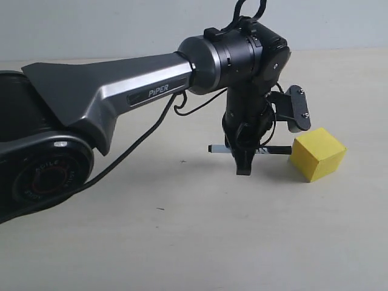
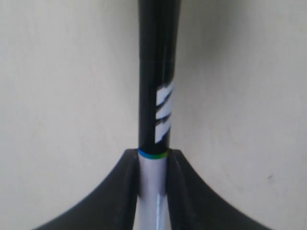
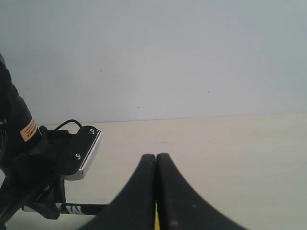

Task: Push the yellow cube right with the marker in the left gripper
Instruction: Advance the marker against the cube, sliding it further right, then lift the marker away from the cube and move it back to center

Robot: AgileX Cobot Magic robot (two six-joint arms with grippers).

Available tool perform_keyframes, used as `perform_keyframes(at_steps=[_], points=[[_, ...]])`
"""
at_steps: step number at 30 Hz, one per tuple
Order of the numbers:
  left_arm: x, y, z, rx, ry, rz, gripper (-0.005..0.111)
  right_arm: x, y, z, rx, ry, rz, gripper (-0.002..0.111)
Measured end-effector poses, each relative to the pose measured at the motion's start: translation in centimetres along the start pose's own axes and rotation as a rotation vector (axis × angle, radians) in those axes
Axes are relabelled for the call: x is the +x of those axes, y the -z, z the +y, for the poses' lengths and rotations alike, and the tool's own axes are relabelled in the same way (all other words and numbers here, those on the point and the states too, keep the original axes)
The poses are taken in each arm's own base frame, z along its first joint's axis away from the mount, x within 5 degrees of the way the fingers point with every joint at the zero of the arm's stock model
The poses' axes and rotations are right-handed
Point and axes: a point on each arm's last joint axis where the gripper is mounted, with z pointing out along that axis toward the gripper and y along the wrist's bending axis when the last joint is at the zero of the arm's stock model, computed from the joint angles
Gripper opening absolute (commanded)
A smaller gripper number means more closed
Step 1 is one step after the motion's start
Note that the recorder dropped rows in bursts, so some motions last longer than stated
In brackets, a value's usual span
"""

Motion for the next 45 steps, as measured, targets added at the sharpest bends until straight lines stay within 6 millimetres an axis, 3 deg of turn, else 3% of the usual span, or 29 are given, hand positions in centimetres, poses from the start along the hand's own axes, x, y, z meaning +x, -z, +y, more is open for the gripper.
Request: perform_keyframes(at_steps=[12, 19, 31, 35, 39, 45], points=[[-1.9, 0.2, 0.1, -0.106, 0.068, -0.122, 0.0, 0.0, 0.0, 0.0, 0.0, 0.0, 0.0, 0.0], [-0.1, 0.2, 1.4, -0.13, 0.174, -0.046, 0.0, 0.0, 0.0, 0.0, 0.0, 0.0, 0.0, 0.0], [1.4, 3.8, 1.9, -0.142, 0.578, -0.012, 0.0, 0.0, 0.0, 0.0, 0.0, 0.0, 0.0, 0.0], [1.8, 5.8, 1.8, -0.153, 0.737, -0.044, 0.0, 0.0, 0.0, 0.0, 0.0, 0.0, 0.0, 0.0], [3.1, 7.8, 0.7, -0.14, 0.889, -0.042, 0.0, 0.0, 0.0, 0.0, 0.0, 0.0, 0.0, 0.0], [5.3, 6.1, -2.9, -0.057, 1.167, -0.157, 0.0, 0.0, 0.0, 0.0, 0.0, 0.0, 0.0, 0.0]])
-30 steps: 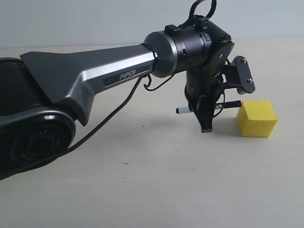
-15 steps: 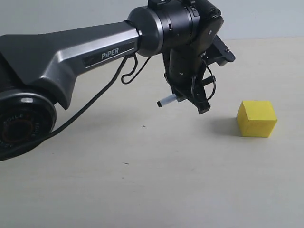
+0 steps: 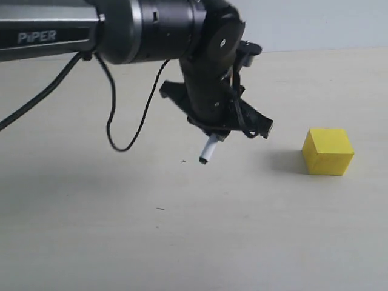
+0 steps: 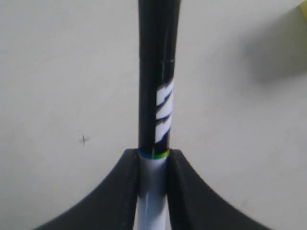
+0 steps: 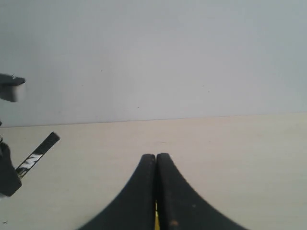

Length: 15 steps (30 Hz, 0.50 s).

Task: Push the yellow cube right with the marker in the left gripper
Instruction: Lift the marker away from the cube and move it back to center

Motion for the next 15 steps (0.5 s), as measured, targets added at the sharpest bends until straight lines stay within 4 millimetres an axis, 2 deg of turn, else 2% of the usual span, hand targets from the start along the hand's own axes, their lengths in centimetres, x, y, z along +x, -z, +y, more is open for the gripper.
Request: perform_keyframes(at_steps=[4, 7, 12, 15], points=[[3.1, -1.9, 1.2, -0.035, 0.16, 0.08, 0.0, 0.0, 0.0, 0.0, 0.0, 0.0, 0.0, 0.0], [4.4, -2.8, 1.7, -0.066, 0.209, 0.132, 0.0, 0.0, 0.0, 0.0, 0.0, 0.0, 0.0, 0.0], [4.1, -3.1, 2.3, -0.043, 0.312, 0.12, 0.0, 0.0, 0.0, 0.0, 0.0, 0.0, 0.0, 0.0], [3.7, -3.3, 3.6, -0.017, 0.38, 0.131, 0.0, 0.0, 0.0, 0.0, 0.0, 0.0, 0.0, 0.0]])
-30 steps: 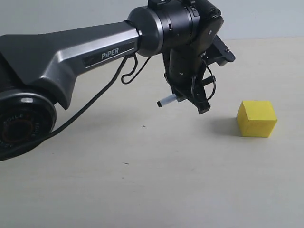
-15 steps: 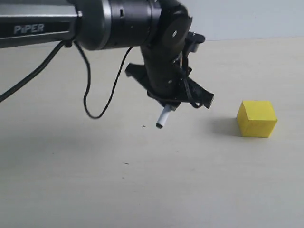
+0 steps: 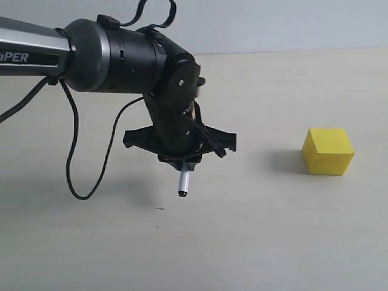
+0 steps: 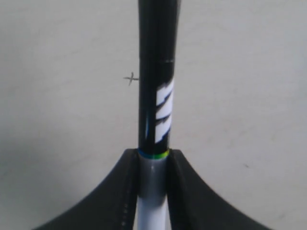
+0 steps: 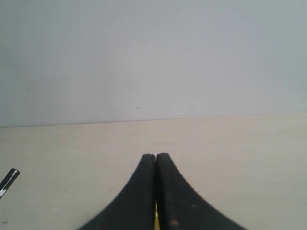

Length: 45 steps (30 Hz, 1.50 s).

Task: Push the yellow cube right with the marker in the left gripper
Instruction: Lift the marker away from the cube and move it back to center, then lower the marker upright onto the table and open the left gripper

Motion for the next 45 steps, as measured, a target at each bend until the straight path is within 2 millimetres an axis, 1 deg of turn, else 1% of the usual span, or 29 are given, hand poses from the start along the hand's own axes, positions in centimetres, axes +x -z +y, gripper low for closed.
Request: perform_keyframes(at_steps=[3, 6, 8, 11, 20, 31, 34, 39, 41, 43, 45], points=[[-0.7, -0.1, 1.0, 0.022, 0.035, 0.023, 0.0, 0.0, 0.0, 0.0, 0.0, 0.0, 0.0, 0.0], [-1.1, -0.2, 1.6, 0.026, 0.045, 0.025, 0.0, 0.0, 0.0, 0.0, 0.0, 0.0, 0.0, 0.0], [-1.3, -0.2, 1.5, 0.036, 0.041, 0.011, 0.0, 0.0, 0.0, 0.0, 0.0, 0.0, 0.0, 0.0], [-1.3, -0.8, 1.4, 0.046, 0.046, 0.012, 0.0, 0.0, 0.0, 0.0, 0.0, 0.0, 0.0, 0.0], [-0.8, -3.5, 1.4, 0.023, 0.061, 0.068, 0.0, 0.0, 0.0, 0.0, 0.0, 0.0, 0.0, 0.0], [-0.9, -3.7, 1.3, 0.033, 0.063, 0.056, 0.0, 0.0, 0.0, 0.0, 0.0, 0.0, 0.0, 0.0], [-0.9, -3.7, 1.3, 0.036, 0.063, 0.051, 0.008, 0.0, 0.0, 0.0, 0.0, 0.0, 0.0, 0.0], [-0.9, -3.7, 1.3, 0.036, 0.063, 0.051, 0.03, 0.0, 0.0, 0.0, 0.0, 0.0, 0.0, 0.0], [-0.9, -3.8, 1.3, 0.037, 0.063, 0.051, 0.037, 0.0, 0.0, 0.0, 0.0, 0.0, 0.0, 0.0], [-1.0, -3.8, 1.3, 0.041, 0.063, 0.045, 0.04, 0.0, 0.0, 0.0, 0.0, 0.0, 0.0, 0.0], [-1.0, -4.1, 1.2, 0.044, 0.064, 0.04, 0.041, 0.0, 0.0, 0.0, 0.0, 0.0, 0.0, 0.0]])
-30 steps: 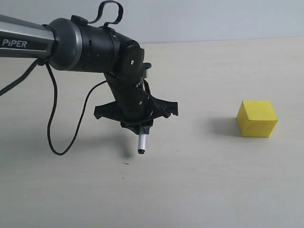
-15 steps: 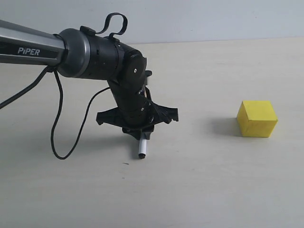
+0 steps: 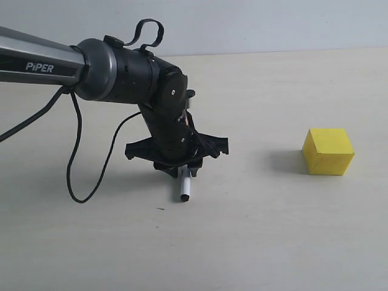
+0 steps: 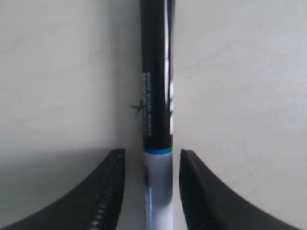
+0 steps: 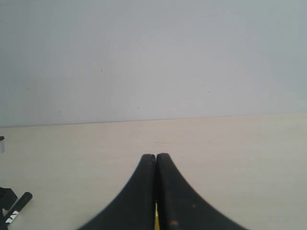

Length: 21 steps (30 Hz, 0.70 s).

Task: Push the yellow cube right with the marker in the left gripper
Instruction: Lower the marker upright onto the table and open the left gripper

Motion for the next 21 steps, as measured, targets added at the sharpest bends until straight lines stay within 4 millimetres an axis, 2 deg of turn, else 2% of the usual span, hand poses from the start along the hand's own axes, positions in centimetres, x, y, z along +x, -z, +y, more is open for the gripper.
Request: perform_keyframes(at_steps=[21], points=[[-0.07, 0.0, -0.06, 0.006, 0.0, -0.008, 0.041, 0.0, 0.0, 0.0, 0.0, 0.0, 0.0, 0.0]])
